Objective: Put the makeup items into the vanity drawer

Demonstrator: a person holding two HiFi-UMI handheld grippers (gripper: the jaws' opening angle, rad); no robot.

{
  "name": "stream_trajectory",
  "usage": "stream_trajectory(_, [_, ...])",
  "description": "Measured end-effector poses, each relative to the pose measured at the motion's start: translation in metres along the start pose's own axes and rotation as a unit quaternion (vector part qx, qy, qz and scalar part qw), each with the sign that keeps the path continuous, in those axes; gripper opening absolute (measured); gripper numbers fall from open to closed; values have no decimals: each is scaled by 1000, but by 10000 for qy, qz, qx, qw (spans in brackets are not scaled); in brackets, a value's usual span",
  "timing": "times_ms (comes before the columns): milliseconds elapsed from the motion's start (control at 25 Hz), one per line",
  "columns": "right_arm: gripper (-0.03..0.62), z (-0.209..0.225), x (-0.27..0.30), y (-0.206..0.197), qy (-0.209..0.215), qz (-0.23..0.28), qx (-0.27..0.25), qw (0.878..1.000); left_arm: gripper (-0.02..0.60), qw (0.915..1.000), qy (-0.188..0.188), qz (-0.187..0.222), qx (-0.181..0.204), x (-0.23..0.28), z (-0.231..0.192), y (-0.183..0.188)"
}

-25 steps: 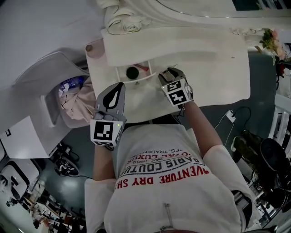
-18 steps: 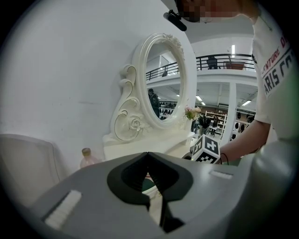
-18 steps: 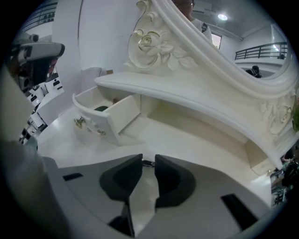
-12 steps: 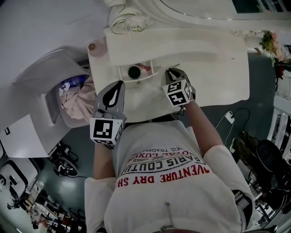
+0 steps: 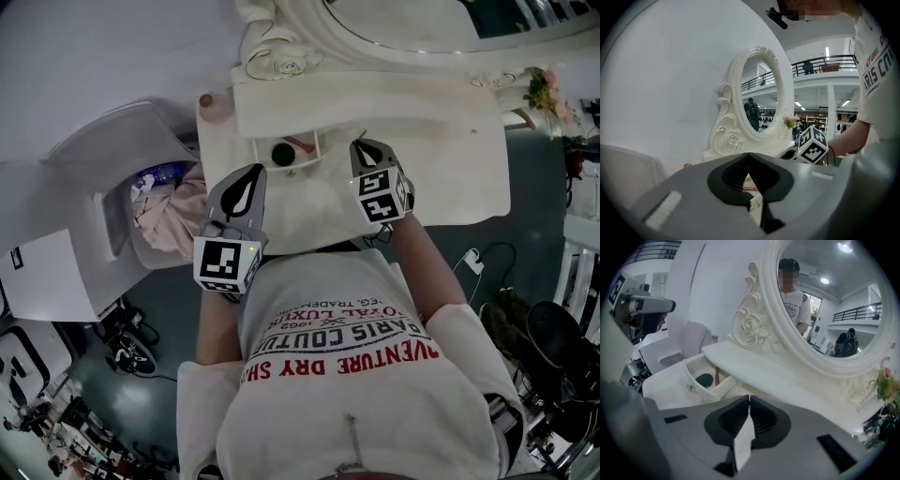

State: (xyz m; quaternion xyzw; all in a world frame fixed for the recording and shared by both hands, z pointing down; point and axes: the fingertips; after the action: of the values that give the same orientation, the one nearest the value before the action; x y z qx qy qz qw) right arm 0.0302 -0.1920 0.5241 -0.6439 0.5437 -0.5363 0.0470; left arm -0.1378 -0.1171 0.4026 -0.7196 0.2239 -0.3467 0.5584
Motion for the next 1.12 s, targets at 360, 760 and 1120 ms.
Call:
stream_trajectory(360, [17,-32,-31,50,495,636,-67,9967,11,9990,370,214,105,-34,7,10])
stream_trajectory(760, [17,-95,-35,92,1012,894,-312,9903,11,9944,1029,228,9,-98,-9,-6])
stream_trajectory(1120, [17,-136,-18,96,1372,487,116,9893,11,9912,1308,188,-47,-139,-29,-18])
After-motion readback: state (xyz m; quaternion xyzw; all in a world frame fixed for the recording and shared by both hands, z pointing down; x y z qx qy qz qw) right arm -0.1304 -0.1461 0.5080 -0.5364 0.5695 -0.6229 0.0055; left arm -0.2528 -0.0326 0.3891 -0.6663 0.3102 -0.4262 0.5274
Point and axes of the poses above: the fingertips, and each gripper's own axes: x forward along the fingers, z to its right, y out of its top, and after that the axes turned 15 degrees about -y, right-handed
